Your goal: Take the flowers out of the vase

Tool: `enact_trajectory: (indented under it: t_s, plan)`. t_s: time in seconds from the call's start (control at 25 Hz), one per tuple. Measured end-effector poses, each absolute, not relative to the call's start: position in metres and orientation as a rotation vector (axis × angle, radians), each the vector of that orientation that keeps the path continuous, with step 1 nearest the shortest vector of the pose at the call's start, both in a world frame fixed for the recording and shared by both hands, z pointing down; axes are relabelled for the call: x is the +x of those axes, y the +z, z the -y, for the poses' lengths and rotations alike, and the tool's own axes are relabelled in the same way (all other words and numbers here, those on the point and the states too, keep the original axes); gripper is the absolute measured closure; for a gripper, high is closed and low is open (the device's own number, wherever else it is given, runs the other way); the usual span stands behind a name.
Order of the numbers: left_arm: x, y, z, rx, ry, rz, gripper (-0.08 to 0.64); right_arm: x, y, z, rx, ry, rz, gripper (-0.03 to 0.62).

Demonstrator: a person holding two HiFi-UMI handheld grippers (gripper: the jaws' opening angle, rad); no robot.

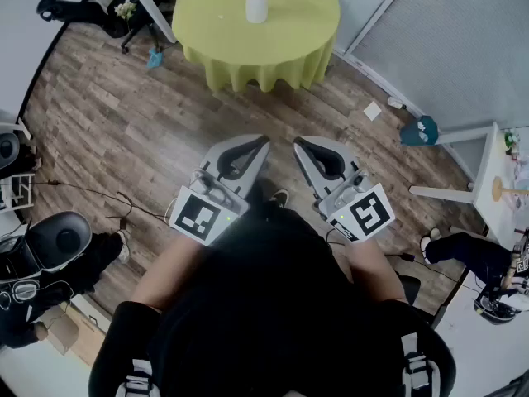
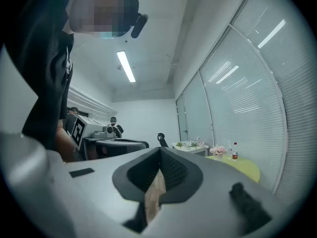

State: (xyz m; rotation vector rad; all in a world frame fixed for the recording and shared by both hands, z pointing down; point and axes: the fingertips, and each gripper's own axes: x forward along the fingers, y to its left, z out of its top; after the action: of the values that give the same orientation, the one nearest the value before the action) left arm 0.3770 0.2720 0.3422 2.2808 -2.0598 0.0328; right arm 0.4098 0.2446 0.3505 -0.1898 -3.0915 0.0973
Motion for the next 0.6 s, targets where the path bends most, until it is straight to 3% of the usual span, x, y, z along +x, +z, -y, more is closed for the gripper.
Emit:
enact_trajectory:
  t_s: [0.6]
  plan:
    - [0.364, 0.336, -0.3, 2.261, 0.014, 2.076, 0.548, 0.399, 0.347, -0.27, -0.177, 0.101, 3.076, 0.572]
